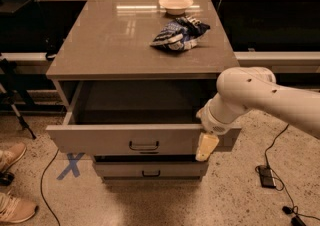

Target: Open top drawer

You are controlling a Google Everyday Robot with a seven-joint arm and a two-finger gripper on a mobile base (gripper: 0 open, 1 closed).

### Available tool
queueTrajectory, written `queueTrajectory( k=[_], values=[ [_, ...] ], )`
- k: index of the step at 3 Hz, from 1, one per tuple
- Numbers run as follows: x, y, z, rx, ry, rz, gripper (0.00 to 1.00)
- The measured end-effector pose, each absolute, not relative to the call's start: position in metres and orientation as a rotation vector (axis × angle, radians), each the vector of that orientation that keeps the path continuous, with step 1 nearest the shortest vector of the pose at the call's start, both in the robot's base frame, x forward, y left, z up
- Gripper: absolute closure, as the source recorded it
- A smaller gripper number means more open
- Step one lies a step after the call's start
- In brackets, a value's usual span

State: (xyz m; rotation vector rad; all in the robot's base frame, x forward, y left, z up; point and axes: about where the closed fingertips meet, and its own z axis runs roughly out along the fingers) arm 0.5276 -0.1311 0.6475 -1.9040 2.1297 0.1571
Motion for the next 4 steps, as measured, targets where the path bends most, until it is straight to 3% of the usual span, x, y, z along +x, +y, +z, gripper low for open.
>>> queueTrajectory(
  k=[3,4],
  values=[
    [0.467,-0.135,0.652,-1.91,2.19,0.327,0.89],
    [0.467,-0.135,0.652,-1.91,2.19,0.327,1.0]
  ],
)
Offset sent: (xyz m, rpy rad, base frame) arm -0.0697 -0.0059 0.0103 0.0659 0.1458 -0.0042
